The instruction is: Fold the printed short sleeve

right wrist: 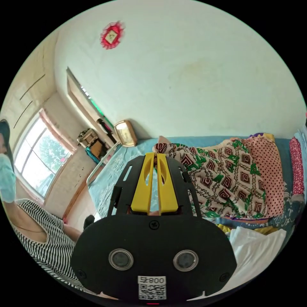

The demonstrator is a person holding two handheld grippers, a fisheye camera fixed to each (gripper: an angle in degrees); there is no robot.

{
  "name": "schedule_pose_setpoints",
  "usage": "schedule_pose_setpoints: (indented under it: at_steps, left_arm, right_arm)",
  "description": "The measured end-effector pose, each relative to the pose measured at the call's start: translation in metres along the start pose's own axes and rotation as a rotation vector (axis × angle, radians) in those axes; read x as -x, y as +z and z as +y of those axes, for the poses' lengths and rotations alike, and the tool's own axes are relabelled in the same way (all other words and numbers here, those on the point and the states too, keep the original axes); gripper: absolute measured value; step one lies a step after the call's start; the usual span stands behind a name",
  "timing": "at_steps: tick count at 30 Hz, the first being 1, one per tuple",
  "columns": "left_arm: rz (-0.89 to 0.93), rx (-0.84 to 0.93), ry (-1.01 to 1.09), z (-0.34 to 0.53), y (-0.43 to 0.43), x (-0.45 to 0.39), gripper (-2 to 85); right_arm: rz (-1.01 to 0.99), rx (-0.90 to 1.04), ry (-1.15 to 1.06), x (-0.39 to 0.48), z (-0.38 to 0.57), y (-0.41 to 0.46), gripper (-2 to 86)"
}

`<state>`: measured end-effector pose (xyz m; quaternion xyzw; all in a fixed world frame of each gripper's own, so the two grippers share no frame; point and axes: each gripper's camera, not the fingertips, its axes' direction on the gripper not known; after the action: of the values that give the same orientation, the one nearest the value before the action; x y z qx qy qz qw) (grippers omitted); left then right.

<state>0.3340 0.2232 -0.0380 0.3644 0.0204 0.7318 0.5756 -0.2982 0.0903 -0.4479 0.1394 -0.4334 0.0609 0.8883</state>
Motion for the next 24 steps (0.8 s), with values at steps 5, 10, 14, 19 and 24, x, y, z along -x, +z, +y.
schedule_pose_setpoints:
  at_steps: [5, 10, 14, 19, 24]
  left_arm:
    - [-0.003, -0.226, -0.115, -0.005, -0.132, -0.022, 0.5]
    - [0.031, -0.393, -0.175, 0.005, -0.223, -0.049, 1.5]
    - [0.052, -0.389, -0.191, 0.01, -0.256, -0.079, 3.5]
    - [0.074, -0.272, -0.224, 0.003, -0.232, -0.108, 5.0]
    - [0.184, -0.213, -0.321, -0.027, -0.209, -0.122, 6.2]
  right_arm:
    - [-0.196, 0.008, -0.086, 0.121, 0.074, -0.044, 1.0]
    - [-0.294, -0.006, -0.092, 0.2, 0.149, -0.088, 0.8]
    - [-0.308, -0.013, -0.088, 0.25, 0.21, -0.119, 0.5]
    - [-0.248, 0.007, -0.05, 0.281, 0.267, -0.127, 0.4]
    - [-0.21, 0.096, 0.077, 0.286, 0.329, -0.107, 0.4]
